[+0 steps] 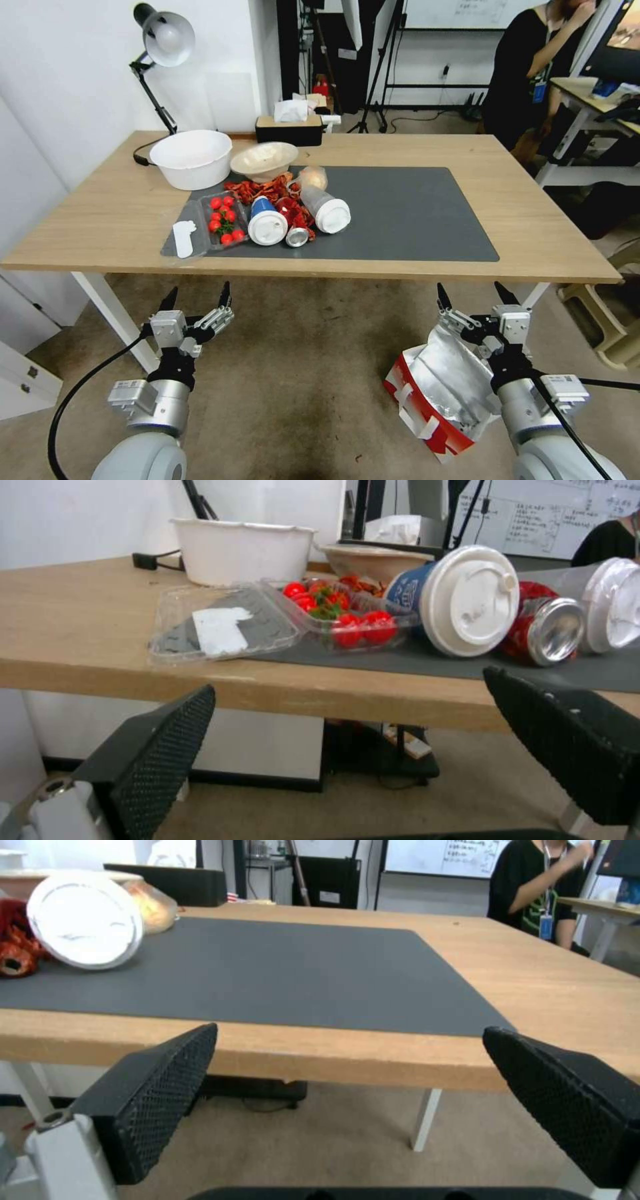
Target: Pick up the food delivery bag from the floor and place it on the table.
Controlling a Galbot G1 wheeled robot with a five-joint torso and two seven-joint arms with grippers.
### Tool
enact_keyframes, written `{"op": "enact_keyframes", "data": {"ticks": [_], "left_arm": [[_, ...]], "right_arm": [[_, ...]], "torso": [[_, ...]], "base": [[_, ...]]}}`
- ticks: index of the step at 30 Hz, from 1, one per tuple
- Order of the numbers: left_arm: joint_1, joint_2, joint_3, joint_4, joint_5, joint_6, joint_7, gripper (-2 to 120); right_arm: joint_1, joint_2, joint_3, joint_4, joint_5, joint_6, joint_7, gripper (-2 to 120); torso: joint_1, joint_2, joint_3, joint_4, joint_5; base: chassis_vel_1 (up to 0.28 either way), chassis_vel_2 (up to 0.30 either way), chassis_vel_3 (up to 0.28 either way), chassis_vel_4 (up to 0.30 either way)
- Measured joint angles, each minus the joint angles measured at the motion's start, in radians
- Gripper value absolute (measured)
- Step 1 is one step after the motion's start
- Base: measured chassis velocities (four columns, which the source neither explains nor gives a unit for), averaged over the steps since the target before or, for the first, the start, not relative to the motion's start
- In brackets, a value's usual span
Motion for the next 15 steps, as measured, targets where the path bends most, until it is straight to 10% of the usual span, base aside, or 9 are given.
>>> {"op": "enact_keyframes", "data": {"ticks": [15], "left_arm": [[0.001, 0.006, -0.005, -0.003, 0.002, -0.01, 0.0, 100]], "right_arm": [[0.005, 0.002, -0.004, 0.0, -0.003, 0.0, 0.002, 100]], "torso": [[-0.028, -0.066, -0.038, 0.0, 0.0]], "base": [[0.0, 0.0, 0.0, 0.0]]}}
